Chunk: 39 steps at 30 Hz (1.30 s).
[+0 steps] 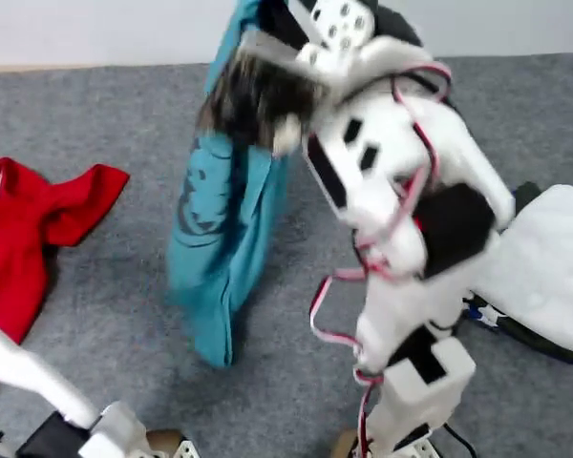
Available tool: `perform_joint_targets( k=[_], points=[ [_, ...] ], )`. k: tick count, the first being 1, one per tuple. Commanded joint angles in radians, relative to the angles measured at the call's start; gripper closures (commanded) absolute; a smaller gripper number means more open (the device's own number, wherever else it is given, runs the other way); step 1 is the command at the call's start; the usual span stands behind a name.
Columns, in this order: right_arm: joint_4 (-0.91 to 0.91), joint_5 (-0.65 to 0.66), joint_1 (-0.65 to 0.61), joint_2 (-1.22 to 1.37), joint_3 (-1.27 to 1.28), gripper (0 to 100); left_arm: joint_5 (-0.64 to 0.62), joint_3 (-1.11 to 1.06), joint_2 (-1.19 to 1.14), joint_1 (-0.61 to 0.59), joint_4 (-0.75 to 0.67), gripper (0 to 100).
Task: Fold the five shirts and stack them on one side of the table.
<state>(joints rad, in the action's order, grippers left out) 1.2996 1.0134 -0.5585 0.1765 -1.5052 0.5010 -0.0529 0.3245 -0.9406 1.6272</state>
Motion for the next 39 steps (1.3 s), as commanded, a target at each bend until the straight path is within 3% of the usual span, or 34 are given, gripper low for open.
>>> perform_joint_targets(
  k=[1,7,11,22,29,35,39],
  points=[
    [-0.11,0.178,-0.05,-0.082,-0.034,98.8,0.008,0.004,0.058,0.037,0.038,80],
    [-0.223,0.278,-0.047,-0.051,-0.009,98.8,0.003,-0.01,0.123,0.152,0.103,83],
    [-0.22,0.276,-0.031,-0.03,-0.006,98.8,0.003,-0.094,0.207,0.226,0.103,87],
    [-0.226,0.273,0.041,0.071,-0.008,98.8,0.051,-0.46,0.563,0.391,0.095,88],
    [-0.2,0.203,0.056,0.093,-0.012,98.8,0.058,-0.581,0.732,0.408,0.029,94],
    [0.199,0.176,0.058,0.085,-0.028,98.8,0.054,-0.619,0.787,0.405,-0.031,97],
    [0.51,0.051,0.058,0.079,-0.041,98.8,0.052,-0.619,0.787,0.405,-0.037,97]
  ],
)
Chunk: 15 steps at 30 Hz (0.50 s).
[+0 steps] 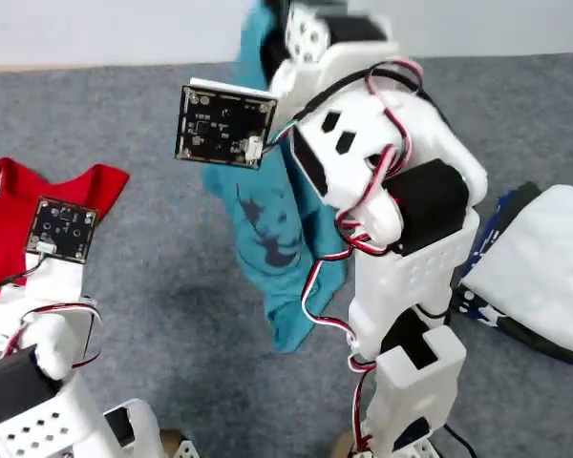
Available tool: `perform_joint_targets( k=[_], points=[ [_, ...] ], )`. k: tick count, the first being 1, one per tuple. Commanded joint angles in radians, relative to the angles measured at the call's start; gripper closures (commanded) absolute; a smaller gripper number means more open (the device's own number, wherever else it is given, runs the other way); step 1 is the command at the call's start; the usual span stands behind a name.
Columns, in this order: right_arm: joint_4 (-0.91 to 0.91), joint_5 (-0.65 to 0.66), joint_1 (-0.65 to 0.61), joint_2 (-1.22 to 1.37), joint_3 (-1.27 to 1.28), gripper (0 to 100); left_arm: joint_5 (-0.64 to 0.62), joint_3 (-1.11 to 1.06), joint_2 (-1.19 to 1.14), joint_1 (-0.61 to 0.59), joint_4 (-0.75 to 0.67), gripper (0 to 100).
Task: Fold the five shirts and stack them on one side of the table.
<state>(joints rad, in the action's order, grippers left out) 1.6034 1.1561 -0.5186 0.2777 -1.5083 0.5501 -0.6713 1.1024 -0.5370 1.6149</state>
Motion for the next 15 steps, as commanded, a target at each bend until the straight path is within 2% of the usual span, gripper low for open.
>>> perform_joint_targets(
  k=[1,3,5,10,15],
  points=[
    [0.193,-0.163,0.022,-0.027,-0.023,98.8,0.003,-0.002,0.009,0.002,-0.032,97],
    [0.197,-0.279,0.051,-0.041,0.023,98.8,0.003,-0.002,0.008,0.002,-0.049,97],
    [0.197,-0.316,0.059,-0.07,0.115,98.8,-0.003,-0.002,0.008,0.002,-0.074,97],
    [0.197,-0.451,0.038,-0.228,0.525,98.8,-0.106,-0.002,-0.003,0.005,-0.157,94],
    [0.194,-0.529,-0.038,-0.466,0.942,98.8,-0.176,0.028,-0.152,0.006,-0.175,88]
  ],
)
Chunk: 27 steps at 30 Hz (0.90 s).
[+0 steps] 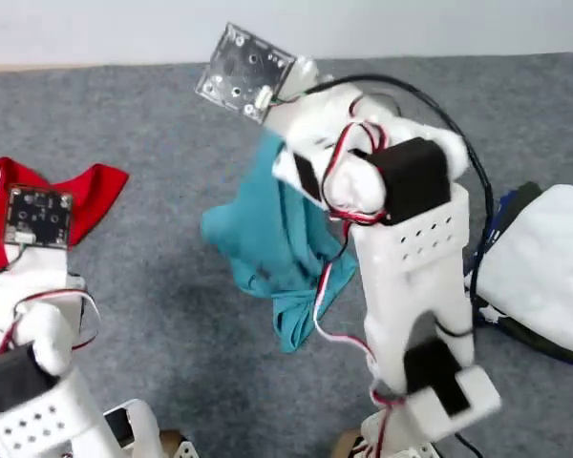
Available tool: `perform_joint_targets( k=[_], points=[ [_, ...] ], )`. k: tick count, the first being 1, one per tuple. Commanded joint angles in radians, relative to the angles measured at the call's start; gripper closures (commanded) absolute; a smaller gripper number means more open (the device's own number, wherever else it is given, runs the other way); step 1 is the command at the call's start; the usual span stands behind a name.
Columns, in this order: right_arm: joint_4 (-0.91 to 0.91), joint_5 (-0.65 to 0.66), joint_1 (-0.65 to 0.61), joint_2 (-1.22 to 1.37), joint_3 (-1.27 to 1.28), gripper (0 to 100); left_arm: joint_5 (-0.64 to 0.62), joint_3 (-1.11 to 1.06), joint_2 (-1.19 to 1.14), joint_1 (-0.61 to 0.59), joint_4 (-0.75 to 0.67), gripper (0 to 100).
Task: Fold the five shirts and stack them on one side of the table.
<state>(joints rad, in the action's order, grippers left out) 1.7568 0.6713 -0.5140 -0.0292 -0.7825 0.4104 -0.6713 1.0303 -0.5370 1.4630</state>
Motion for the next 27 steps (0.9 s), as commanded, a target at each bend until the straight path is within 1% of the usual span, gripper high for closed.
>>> perform_joint_targets(
  k=[1,3,5,10,14,19,23,27],
  points=[
    [0.041,-0.051,-0.058,-0.203,0.29,98.8,-0.046,0.05,-0.12,0.006,-0.021,88],
    [0.041,-0.063,-0.077,-0.288,0.434,98.8,-0.071,0.111,-0.206,0.014,-0.021,88],
    [0.041,-0.069,-0.088,-0.363,0.578,98.8,-0.097,0.18,-0.298,0.046,-0.021,88],
    [0.038,-0.069,-0.091,-0.498,0.873,98.8,-0.149,0.346,-0.532,0.207,-0.014,88],
    [0.038,-0.066,-0.087,-0.579,1.008,98.8,-0.157,0.469,-0.715,0.365,0.006,88],
    [0.038,-0.066,-0.076,-0.65,1.096,98.8,-0.157,0.601,-0.919,0.517,0.015,88],
    [0.038,-0.063,0.018,-0.688,1.169,98.8,-0.155,0.716,-1.045,0.638,0.077,83],
    [0.038,-0.061,0.142,-0.737,1.186,98.8,-0.155,0.796,-1.145,0.721,0.091,81]
  ],
)
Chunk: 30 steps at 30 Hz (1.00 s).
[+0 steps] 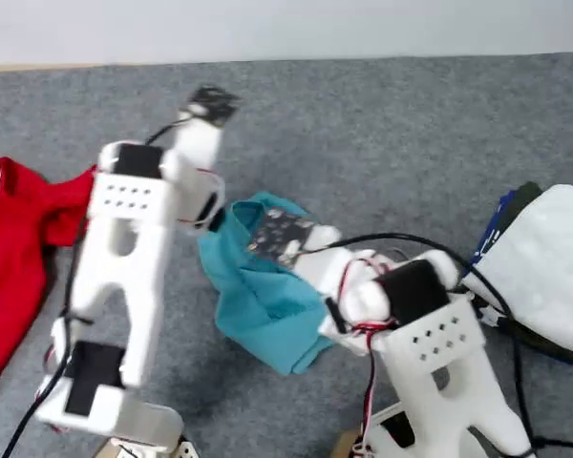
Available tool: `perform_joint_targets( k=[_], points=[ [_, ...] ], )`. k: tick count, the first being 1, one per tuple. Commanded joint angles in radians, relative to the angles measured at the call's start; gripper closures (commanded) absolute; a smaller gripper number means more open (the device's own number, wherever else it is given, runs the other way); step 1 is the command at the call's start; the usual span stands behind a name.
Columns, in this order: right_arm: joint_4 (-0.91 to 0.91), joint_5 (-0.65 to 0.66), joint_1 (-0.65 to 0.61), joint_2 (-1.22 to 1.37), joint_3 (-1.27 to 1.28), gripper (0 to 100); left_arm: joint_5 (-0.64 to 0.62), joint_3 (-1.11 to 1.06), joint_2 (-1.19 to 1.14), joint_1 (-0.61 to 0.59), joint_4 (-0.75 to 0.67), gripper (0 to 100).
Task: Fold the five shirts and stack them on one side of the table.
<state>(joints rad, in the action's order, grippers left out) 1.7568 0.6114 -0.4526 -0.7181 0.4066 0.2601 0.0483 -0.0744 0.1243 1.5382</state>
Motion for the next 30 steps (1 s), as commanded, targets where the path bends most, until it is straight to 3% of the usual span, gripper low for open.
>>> perform_joint_targets(
  k=[1,10,24,30],
  points=[
    [0.038,0.0,0.101,-0.059,-0.003,98.8,-0.005,0.09,-0.063,0.072,0.015,81],
    [0.038,-0.002,0.133,-0.102,-0.002,98.8,-0.005,0.249,-0.226,0.094,0.014,81],
    [0.038,-0.008,0.133,-0.102,0.0,98.8,-0.011,0.685,-0.583,0.009,0.018,81],
    [0.038,-0.008,0.133,-0.102,0.0,98.8,-0.008,0.88,-0.764,0.014,0.13,81]
  ],
)
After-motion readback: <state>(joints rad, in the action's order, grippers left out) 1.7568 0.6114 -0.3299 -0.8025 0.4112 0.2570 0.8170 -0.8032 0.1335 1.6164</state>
